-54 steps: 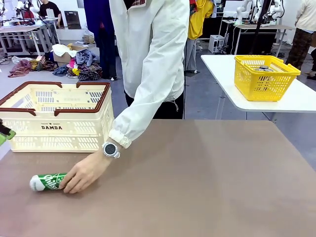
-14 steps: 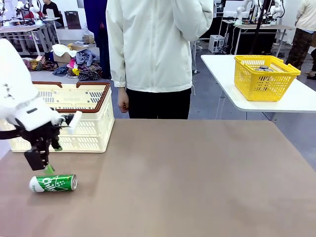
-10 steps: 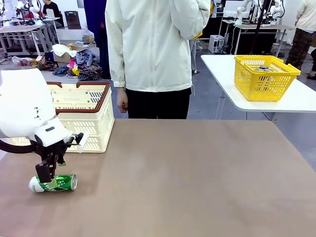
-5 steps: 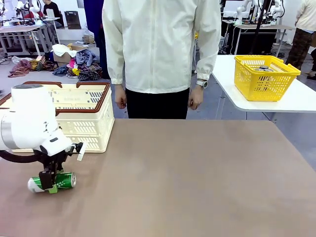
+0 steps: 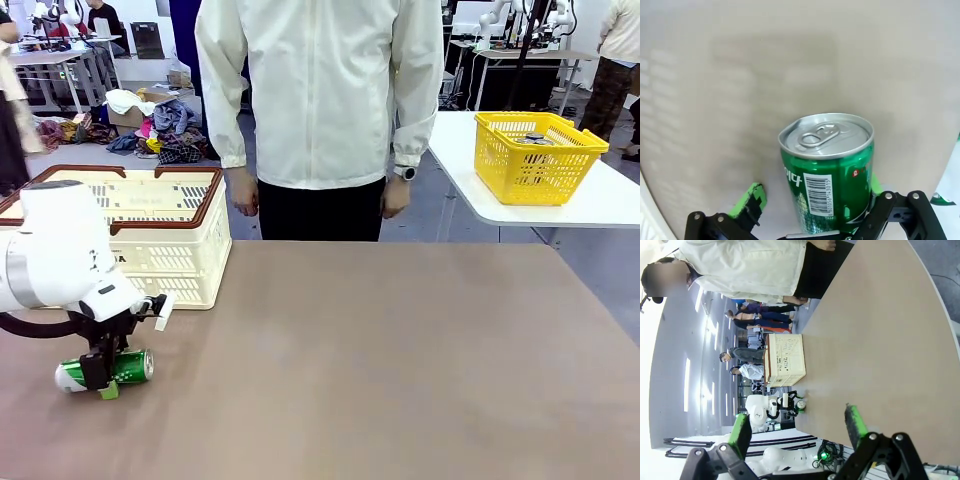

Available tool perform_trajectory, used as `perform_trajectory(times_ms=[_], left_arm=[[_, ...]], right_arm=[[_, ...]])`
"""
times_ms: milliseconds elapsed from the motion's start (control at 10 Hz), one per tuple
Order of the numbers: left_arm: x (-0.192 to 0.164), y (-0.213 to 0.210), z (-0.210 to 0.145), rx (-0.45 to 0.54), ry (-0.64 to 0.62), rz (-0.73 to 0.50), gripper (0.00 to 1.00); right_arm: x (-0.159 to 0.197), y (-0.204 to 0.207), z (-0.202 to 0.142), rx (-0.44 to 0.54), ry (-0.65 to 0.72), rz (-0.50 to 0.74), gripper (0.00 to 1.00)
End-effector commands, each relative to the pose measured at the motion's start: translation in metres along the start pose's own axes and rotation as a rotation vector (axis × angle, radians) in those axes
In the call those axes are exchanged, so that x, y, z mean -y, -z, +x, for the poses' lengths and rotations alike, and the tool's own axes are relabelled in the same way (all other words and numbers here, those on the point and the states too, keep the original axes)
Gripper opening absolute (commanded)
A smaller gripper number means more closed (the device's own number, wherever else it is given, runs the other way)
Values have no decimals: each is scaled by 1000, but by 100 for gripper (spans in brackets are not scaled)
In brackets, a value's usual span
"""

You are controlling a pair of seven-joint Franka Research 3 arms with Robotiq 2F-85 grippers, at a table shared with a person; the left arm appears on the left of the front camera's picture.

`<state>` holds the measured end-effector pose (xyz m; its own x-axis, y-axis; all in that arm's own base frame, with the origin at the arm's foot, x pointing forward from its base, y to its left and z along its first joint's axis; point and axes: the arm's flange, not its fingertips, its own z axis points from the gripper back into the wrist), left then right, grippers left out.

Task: Place the drinks into the Shopping basket.
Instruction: Pick up one drink and place it into the Shopping basket.

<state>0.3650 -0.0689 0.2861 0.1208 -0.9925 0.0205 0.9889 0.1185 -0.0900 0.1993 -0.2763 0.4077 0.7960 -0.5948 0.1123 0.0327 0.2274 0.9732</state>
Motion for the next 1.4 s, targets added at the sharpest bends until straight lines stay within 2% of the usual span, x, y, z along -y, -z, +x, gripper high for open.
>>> perform_trajectory(times_ms=[0, 200, 500, 700, 1000, 1100, 1300], left_arm=[[71, 29, -27, 20, 34, -18, 0], [73, 28, -26, 13, 44, -12, 0], [81, 14, -26, 54, 61, -16, 0], [92, -32, -36, 99, 57, 37, 0], [126, -144, -58, 131, 107, 49, 0], [136, -181, -64, 139, 84, 77, 0], [137, -213, -68, 189, 58, 160, 0]], right_arm=[[-2, -4, -1, -10, -17, -1, 100], [-2, -4, -1, -10, -17, -1, 100], [-2, -4, -1, -10, -17, -1, 100], [-2, -4, -1, -10, -17, -1, 100], [-2, -4, -1, -10, -17, -1, 100], [-2, -4, -1, -10, -17, -1, 100], [-2, -4, -1, -10, -17, -1, 100]])
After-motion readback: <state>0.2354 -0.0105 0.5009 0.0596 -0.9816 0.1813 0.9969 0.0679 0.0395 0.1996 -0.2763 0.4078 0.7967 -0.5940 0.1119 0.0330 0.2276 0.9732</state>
